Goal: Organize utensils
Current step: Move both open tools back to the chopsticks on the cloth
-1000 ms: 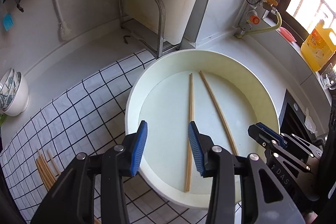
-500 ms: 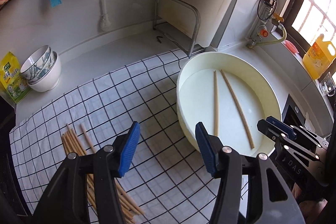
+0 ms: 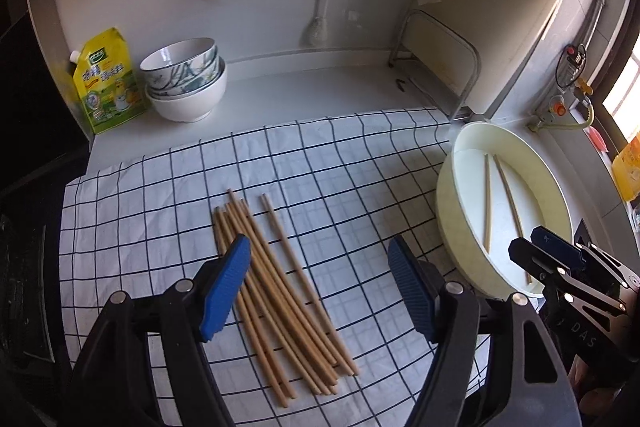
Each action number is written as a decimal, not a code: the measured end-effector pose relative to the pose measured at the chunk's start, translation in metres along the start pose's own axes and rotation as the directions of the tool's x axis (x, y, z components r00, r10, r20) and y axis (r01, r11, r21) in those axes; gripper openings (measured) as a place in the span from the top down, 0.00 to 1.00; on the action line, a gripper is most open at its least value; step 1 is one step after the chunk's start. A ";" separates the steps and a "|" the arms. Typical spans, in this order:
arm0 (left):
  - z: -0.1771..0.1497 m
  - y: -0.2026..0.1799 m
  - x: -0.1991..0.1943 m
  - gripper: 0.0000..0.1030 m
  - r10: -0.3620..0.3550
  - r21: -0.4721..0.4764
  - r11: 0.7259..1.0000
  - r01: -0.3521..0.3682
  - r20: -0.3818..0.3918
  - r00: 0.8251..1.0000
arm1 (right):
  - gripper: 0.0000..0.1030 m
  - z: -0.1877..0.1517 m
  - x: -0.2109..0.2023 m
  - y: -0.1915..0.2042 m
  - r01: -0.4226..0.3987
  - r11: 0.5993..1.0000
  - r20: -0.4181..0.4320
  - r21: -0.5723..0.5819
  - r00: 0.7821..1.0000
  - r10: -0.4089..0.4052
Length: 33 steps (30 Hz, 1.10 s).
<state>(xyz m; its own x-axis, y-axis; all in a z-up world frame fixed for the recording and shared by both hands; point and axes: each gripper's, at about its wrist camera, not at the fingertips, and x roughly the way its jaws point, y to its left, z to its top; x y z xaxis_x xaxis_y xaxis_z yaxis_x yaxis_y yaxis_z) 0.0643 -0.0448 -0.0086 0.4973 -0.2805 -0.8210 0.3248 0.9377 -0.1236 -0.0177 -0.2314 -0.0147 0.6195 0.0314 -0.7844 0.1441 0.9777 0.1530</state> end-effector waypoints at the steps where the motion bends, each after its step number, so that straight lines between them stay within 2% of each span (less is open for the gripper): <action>1: -0.002 0.008 -0.001 0.32 0.004 -0.014 1.000 -0.004 -0.003 1.000 | 0.61 0.001 0.001 0.008 -0.012 1.000 -0.006 -0.008 1.000 0.012; 7: -0.015 0.053 -0.006 0.31 0.040 -0.073 0.996 -0.041 -0.015 0.999 | 0.61 0.007 0.011 0.054 -0.071 0.995 -0.021 -0.068 0.997 0.070; 12: -0.029 0.087 -0.013 0.30 0.092 -0.103 0.990 -0.094 -0.020 0.996 | 0.55 0.005 0.015 0.084 -0.106 0.988 -0.024 -0.110 0.994 0.104; 16: -0.039 0.115 -0.010 0.29 0.117 -0.162 0.979 -0.122 -0.040 0.992 | 0.55 -0.001 0.029 0.102 -0.140 0.981 -0.058 -0.137 0.989 0.133; 25: -0.054 0.155 0.007 0.28 0.157 -0.208 0.964 -0.167 -0.065 0.985 | 0.55 -0.010 0.079 0.123 -0.165 0.972 -0.146 -0.167 0.979 0.142; 33: -0.069 0.160 0.041 0.28 0.145 -0.226 0.959 -0.169 -0.119 0.982 | 0.55 -0.025 0.124 0.123 -0.120 0.979 -0.196 -0.163 0.977 0.087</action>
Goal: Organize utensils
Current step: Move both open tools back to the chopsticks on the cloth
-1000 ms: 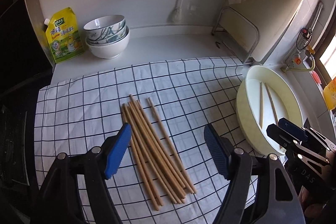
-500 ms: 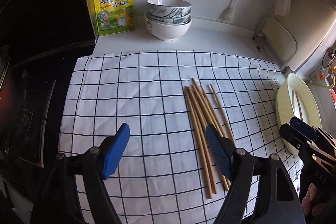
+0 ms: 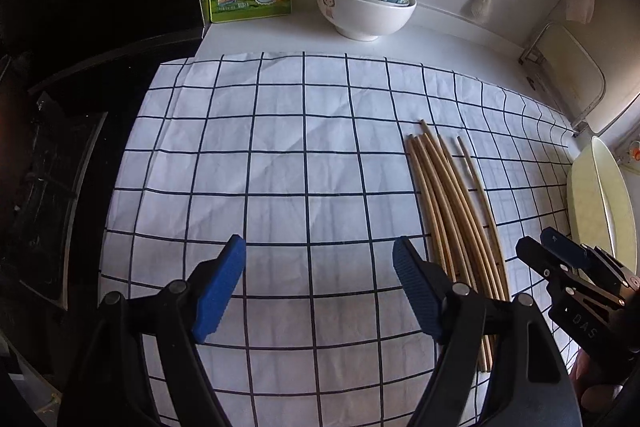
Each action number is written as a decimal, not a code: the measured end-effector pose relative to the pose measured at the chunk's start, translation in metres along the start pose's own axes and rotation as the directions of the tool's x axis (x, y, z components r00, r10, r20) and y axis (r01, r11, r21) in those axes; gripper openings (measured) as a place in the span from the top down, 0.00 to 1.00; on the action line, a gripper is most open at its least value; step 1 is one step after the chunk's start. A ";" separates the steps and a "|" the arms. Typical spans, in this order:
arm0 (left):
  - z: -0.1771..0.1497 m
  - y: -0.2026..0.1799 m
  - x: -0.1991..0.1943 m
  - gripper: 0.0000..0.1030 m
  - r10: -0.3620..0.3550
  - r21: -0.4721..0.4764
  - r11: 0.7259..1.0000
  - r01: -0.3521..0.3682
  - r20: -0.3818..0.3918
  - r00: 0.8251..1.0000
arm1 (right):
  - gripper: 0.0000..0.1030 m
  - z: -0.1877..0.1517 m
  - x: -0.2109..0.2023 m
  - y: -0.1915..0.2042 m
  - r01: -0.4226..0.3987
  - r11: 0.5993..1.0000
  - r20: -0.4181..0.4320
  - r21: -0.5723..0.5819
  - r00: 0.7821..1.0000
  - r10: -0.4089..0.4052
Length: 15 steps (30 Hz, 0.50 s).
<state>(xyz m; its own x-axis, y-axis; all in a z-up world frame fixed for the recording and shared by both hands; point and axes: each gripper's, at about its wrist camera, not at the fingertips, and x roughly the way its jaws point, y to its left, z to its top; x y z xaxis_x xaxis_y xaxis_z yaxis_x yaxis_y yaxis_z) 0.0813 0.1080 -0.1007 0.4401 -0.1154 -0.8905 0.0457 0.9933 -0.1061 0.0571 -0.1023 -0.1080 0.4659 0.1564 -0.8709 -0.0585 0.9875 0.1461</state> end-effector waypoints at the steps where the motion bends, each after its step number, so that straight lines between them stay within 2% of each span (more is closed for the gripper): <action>1: -0.002 -0.002 0.004 0.28 -0.003 0.004 1.000 0.004 -0.005 1.000 | 0.55 -0.001 0.003 -0.002 0.007 1.000 -0.005 0.001 1.000 -0.007; 15: -0.016 -0.042 0.026 0.27 -0.063 0.087 0.994 0.066 -0.029 0.998 | 0.55 -0.019 0.027 -0.011 0.088 0.996 -0.026 -0.031 0.996 -0.089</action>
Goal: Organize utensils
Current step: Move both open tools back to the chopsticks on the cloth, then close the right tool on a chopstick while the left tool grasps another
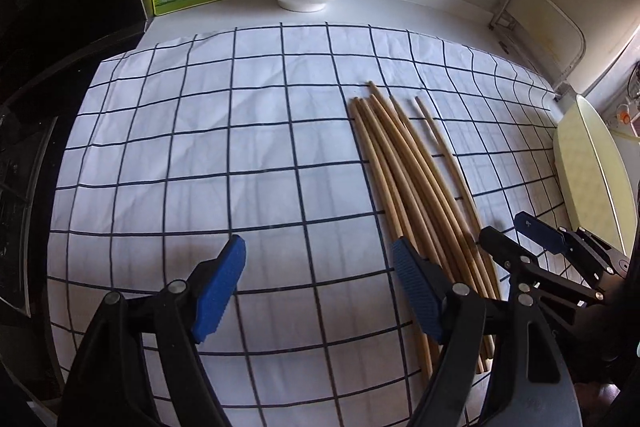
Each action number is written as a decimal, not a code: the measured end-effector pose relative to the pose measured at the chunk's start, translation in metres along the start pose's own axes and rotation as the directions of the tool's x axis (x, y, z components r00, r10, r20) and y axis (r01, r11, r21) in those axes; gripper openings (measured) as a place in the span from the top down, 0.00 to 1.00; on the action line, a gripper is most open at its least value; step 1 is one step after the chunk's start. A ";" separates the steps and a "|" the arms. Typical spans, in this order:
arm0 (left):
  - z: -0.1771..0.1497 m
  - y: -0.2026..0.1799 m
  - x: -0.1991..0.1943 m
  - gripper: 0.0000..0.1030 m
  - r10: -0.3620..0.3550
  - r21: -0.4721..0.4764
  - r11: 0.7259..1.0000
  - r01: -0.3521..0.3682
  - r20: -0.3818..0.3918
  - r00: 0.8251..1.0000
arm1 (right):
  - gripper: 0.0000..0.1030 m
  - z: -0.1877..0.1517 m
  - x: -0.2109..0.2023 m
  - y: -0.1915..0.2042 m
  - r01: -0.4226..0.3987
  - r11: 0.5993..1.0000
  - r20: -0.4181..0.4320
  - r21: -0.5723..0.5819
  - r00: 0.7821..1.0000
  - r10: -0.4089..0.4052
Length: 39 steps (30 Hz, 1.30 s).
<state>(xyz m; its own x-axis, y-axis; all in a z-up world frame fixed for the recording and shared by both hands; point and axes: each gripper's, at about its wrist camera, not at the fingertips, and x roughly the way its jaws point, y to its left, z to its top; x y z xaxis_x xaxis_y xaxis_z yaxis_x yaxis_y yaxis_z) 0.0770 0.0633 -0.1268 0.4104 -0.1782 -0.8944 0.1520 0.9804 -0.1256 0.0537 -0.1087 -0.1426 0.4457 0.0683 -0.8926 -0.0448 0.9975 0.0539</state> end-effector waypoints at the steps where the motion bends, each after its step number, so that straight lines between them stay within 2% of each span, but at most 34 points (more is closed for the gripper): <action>1: -0.001 -0.002 0.001 0.27 -0.004 0.004 1.000 0.004 -0.001 1.000 | 0.55 -0.001 0.001 -0.001 0.001 1.000 -0.001 0.002 1.000 -0.001; 13: -0.012 -0.015 0.010 0.25 0.029 0.040 0.999 -0.028 -0.010 1.000 | 0.55 -0.007 0.005 -0.025 0.044 0.998 0.007 0.044 0.999 -0.045; 17: -0.011 -0.020 0.013 0.25 0.028 0.049 0.998 -0.027 -0.025 0.999 | 0.55 -0.008 0.003 -0.029 0.023 0.998 0.014 0.053 1.000 -0.024; 26: -0.014 -0.028 0.017 0.21 0.091 0.098 0.991 -0.087 -0.041 0.995 | 0.55 -0.006 0.002 -0.027 0.018 0.999 0.014 0.050 1.000 -0.018; 34: -0.015 -0.025 0.022 0.16 0.132 0.076 0.989 -0.126 -0.075 0.988 | 0.55 -0.007 0.002 -0.026 0.011 0.999 0.009 0.048 1.000 -0.011; 39: -0.013 -0.020 0.021 0.16 0.140 0.050 0.989 -0.137 -0.070 0.988 | 0.55 -0.007 0.002 -0.027 0.013 0.999 0.011 0.045 1.000 -0.013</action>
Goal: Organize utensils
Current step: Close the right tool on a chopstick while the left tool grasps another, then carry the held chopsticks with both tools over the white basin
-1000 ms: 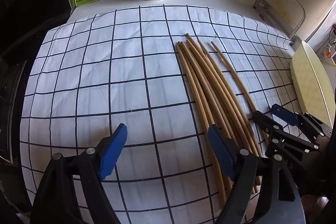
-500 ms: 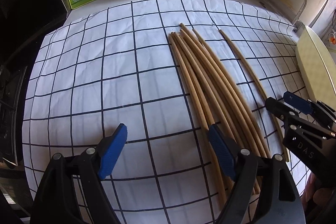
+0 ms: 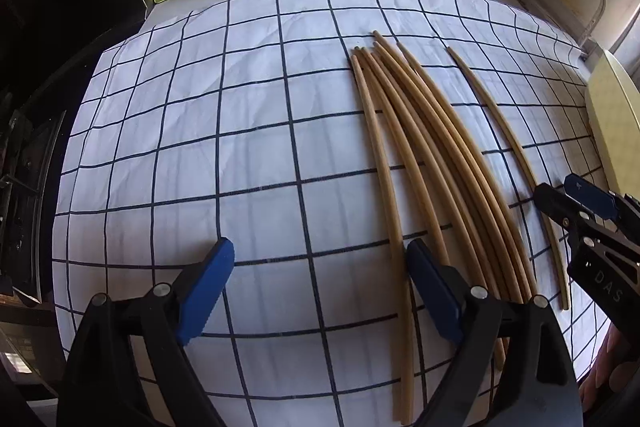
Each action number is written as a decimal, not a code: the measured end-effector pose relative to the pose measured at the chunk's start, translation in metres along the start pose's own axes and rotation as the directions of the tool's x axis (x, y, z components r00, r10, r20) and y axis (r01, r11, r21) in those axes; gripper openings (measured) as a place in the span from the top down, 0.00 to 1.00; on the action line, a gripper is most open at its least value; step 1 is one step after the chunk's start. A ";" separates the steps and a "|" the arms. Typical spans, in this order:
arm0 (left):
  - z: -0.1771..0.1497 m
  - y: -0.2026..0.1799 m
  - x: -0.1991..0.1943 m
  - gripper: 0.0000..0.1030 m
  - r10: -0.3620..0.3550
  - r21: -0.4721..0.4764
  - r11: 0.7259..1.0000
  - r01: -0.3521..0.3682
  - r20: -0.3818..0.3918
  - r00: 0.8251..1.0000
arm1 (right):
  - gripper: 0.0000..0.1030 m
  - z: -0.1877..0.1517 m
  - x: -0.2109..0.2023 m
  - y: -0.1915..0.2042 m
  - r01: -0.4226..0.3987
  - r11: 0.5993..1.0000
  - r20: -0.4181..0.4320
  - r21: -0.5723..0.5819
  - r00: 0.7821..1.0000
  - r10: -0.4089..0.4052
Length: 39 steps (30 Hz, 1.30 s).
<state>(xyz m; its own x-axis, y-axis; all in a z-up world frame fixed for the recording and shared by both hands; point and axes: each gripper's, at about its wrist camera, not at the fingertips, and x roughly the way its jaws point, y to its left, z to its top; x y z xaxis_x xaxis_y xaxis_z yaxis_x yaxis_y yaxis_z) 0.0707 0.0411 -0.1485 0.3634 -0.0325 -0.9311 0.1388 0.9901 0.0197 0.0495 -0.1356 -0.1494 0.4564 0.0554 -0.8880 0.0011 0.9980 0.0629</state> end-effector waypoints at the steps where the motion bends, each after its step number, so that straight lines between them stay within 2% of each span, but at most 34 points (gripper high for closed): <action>1: 0.001 0.001 0.001 0.16 -0.001 -0.006 1.000 0.001 0.002 1.000 | 0.55 0.000 0.000 0.000 0.000 1.000 0.000 -0.001 1.000 0.000; 3: 0.003 0.002 0.002 0.16 -0.006 -0.018 1.000 0.006 0.004 1.000 | 0.55 0.001 0.001 0.001 0.001 1.000 0.003 -0.003 1.000 -0.001; 6: 0.004 0.001 0.002 0.22 -0.013 -0.017 1.000 0.014 0.012 1.000 | 0.55 0.002 0.004 0.003 0.012 1.000 -0.003 -0.017 1.000 -0.012; 9: 0.004 -0.002 0.000 0.35 -0.019 -0.012 1.000 0.019 0.023 1.000 | 0.55 0.004 0.006 0.008 0.020 0.998 0.001 -0.051 1.000 -0.020; 11: 0.005 -0.004 -0.002 0.49 -0.021 -0.014 1.000 0.021 0.030 0.999 | 0.57 0.005 0.007 0.012 0.018 0.997 0.009 -0.074 1.000 -0.018; 13: 0.005 -0.004 -0.004 0.60 -0.026 -0.019 0.999 0.027 0.033 0.999 | 0.69 0.005 0.006 0.017 0.001 0.995 0.015 -0.102 1.000 0.000; 15: 0.006 -0.003 -0.005 0.73 -0.028 -0.024 0.999 0.029 0.031 0.999 | 0.89 0.005 0.006 0.025 -0.018 0.990 0.011 -0.139 1.000 0.019; 16: 0.006 -0.002 -0.005 0.85 -0.030 -0.025 0.999 0.031 0.030 0.999 | 0.93 0.005 0.006 0.029 -0.021 0.988 0.008 -0.155 1.000 0.022; 17: 0.007 0.000 -0.005 0.91 -0.041 -0.030 0.999 0.042 0.025 0.999 | 0.93 0.005 0.006 0.031 -0.024 0.986 0.005 -0.164 1.000 0.025; 24: 0.008 0.010 -0.008 0.93 -0.105 -0.060 0.993 0.104 -0.022 0.994 | 0.94 0.006 -0.003 0.022 -0.097 0.993 -0.014 -0.072 0.995 0.096; 30: 0.011 0.006 -0.039 0.93 -0.112 -0.028 0.993 0.113 0.004 0.994 | 0.94 0.006 -0.042 0.008 -0.135 0.991 0.029 -0.004 0.990 0.135; 35: 0.024 -0.026 -0.078 0.93 -0.155 0.044 0.987 0.152 0.070 0.985 | 0.94 0.008 -0.086 -0.011 -0.162 0.987 0.089 0.019 0.983 0.159; 39: 0.042 -0.074 -0.108 0.93 -0.227 0.143 0.967 0.209 0.126 0.966 | 0.94 0.008 -0.121 -0.047 -0.154 0.986 0.152 0.072 0.978 0.141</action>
<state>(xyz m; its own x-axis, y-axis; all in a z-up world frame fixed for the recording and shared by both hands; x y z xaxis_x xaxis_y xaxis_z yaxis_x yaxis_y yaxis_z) 0.0595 -0.0343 -0.0345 0.4352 -0.2733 -0.8578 0.3420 0.9316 -0.1233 0.0019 -0.1897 -0.0413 0.5819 0.1908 -0.7906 -0.0049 0.9729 0.2311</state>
